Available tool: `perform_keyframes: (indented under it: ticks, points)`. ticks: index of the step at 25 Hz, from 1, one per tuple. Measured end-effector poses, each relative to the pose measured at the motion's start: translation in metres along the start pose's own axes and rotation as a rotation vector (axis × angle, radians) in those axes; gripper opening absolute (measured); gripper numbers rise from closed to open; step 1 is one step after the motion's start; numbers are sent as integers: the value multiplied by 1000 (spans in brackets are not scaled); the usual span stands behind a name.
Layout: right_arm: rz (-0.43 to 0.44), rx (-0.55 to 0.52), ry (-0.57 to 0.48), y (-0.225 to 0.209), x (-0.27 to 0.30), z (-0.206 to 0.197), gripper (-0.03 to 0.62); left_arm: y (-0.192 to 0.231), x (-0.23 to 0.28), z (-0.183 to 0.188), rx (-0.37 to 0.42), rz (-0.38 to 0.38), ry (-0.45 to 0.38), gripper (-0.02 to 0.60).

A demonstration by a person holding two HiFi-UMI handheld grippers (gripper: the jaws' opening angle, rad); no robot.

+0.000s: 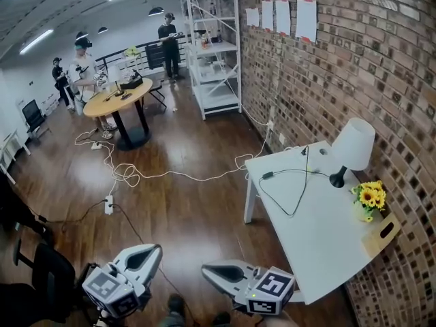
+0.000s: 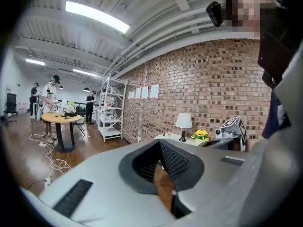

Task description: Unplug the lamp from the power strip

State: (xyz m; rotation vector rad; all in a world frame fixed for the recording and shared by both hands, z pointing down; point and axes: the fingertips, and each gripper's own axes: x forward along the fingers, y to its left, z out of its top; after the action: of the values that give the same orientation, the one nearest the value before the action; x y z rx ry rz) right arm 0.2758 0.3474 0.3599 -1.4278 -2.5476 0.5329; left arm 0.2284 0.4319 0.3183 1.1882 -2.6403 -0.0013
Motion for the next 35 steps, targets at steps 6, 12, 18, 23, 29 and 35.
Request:
perform_keyframes:
  ticks: [6,12,18,23,29,35]
  points:
    - [23,-73,32,6,12,4,0,3,3,6,35,-18,1,14]
    - [9,-140,53,3,14,9,0,11,17,15,65,-53,-12,14]
    - [-24,-163,110,-10,25,20,0,55,37,6,115,-76,-54,14]
    - [-63,-174,120,-39,52,30,0,95,56,10,94,-95,-74,14]
    - [-74,-195,106,-65,99,49,0,146,82,21,57,-127,-90,14]
    - [-143,-208,114,-100,129,55,0,186,115,31,30,-199,-109,14]
